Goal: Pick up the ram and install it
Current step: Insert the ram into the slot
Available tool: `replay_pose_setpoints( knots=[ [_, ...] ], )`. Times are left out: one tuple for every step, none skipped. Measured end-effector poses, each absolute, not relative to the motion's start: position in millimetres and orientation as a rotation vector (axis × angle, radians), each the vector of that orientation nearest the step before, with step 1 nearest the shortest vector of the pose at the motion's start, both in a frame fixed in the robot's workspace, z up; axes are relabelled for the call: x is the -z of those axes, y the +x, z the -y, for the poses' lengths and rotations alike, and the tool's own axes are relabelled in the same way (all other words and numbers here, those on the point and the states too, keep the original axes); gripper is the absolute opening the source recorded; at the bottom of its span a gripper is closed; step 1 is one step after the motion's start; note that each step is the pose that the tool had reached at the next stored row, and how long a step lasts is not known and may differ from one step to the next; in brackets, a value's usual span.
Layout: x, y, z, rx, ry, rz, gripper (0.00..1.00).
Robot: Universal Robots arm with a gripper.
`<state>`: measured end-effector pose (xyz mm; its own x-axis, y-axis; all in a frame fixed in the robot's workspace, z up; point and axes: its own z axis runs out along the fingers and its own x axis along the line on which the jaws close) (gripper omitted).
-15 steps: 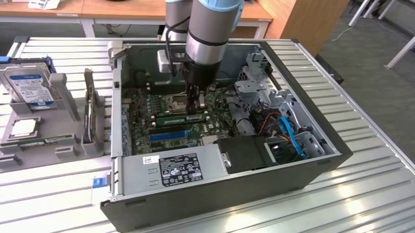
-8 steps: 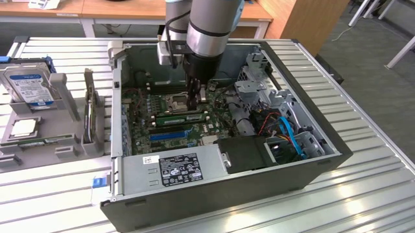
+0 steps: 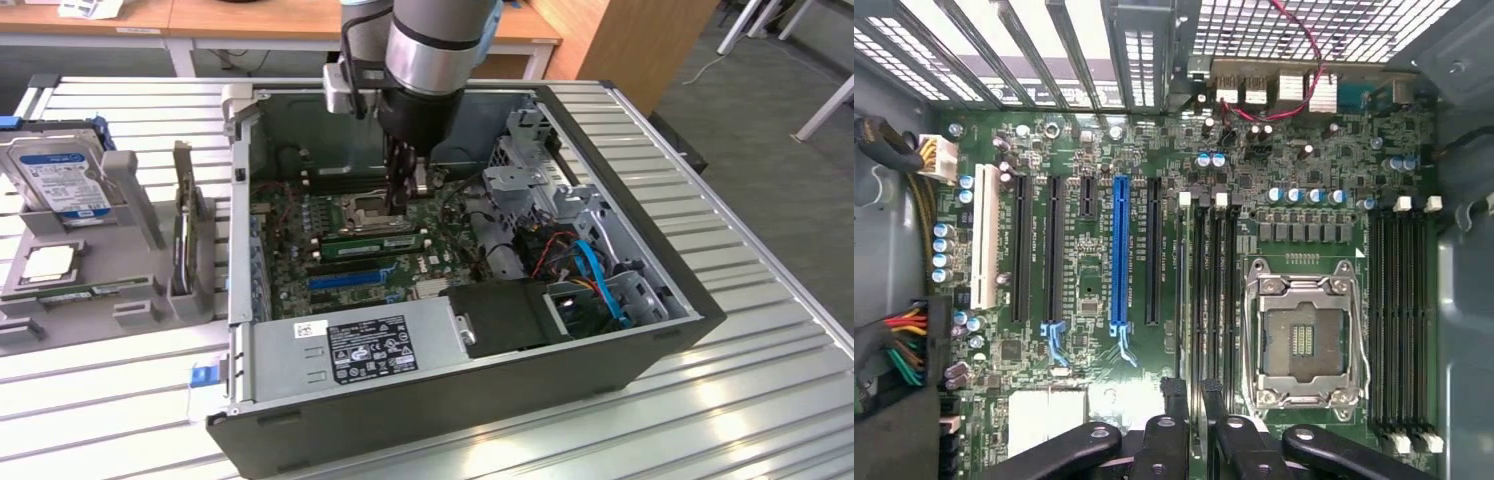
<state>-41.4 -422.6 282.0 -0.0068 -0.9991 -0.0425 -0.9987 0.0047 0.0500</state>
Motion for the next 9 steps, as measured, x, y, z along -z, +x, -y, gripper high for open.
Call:
replay_pose_setpoints(
  knots=[
    [-283,-41,423,0.103,2.210,2.223,0.19],
    [-285,-41,423,0.103,2.210,2.223,0.19],
    [-286,-41,423,0.103,2.210,2.223,0.19],
    [-288,-41,423,0.103,2.210,2.223,0.19],
    [-290,-41,423,0.103,2.210,2.223,0.19],
    [-293,-41,423,0.103,2.210,2.223,0.19],
    [-295,-41,423,0.103,2.210,2.223,0.19],
    [-297,-41,423,0.103,2.210,2.223,0.19],
    [-299,-41,423,0.103,2.210,2.223,0.19]
  ],
)
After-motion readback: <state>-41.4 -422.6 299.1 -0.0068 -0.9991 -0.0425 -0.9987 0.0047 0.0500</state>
